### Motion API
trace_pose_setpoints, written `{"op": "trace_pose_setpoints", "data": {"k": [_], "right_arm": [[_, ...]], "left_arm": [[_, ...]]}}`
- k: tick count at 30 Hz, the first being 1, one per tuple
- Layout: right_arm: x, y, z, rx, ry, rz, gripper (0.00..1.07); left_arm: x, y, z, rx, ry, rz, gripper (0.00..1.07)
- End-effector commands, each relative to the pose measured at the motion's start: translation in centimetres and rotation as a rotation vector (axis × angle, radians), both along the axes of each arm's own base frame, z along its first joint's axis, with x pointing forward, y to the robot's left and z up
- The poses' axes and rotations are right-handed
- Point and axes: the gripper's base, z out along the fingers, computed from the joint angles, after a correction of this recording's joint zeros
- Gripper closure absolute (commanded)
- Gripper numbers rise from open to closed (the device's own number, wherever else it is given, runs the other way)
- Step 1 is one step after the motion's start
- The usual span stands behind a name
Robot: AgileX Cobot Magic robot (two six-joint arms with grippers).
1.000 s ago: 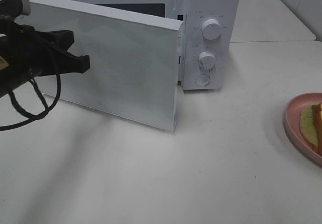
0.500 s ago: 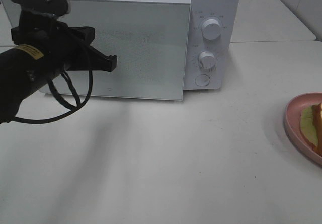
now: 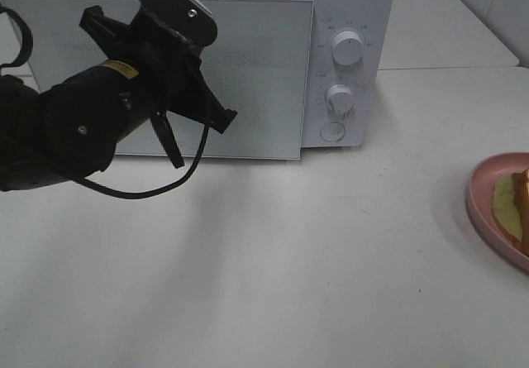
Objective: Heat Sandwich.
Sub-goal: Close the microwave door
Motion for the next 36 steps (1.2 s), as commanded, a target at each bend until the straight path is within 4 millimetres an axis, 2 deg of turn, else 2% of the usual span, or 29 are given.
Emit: {"op": "trace_pose_setpoints", "data": {"k": [1, 2, 5, 6, 12, 19, 24, 32, 36], "right_arm": [[-0.3, -0.1, 0.0, 0.002, -0.042, -0.001, 0.50], [-0.3, -0.1, 0.0, 0.002, -0.042, -0.001, 0.50], [-0.3, -0.1, 0.0, 0.002, -0.042, -0.001, 0.50], [-0.3, -0.1, 0.0, 0.002, -0.042, -0.001, 0.50], [-0.3, -0.1, 0.0, 0.002, -0.042, 0.000, 0.50], [-0.3, -0.1, 0.0, 0.002, -0.042, 0.000, 0.50], [-0.3, -0.1, 0.0, 0.002, -0.042, 0.000, 0.50], [-0.3, -0.1, 0.0, 0.002, -0.042, 0.000, 0.50], [-0.3, -0.1, 0.0, 0.002, -0.042, 0.000, 0.50]], "left_arm": [[0.6, -1.0, 0.1, 0.095, -0.019, -0.030, 1.07], [0.6, -1.0, 0.1, 0.095, -0.019, -0.030, 1.07], [1.3, -2.0, 0.1, 0.240, -0.061, -0.054, 1.07], [1.4, -2.7, -0.1, 0.351, -0.091, -0.071, 1.07], [1.6, -3.8, 0.1, 0.506, -0.130, -0.084, 1.07], [2.6, -4.6, -0.8, 0.594, -0.130, -0.073, 1.07], [2.8, -4.9, -0.8, 0.591, -0.134, -0.067, 1.07], [4.7, -4.9, -1.2, 0.575, -0.138, -0.006, 1.07], [4.9, -5.0, -1.2, 0.574, -0.144, 0.003, 1.07]]}}
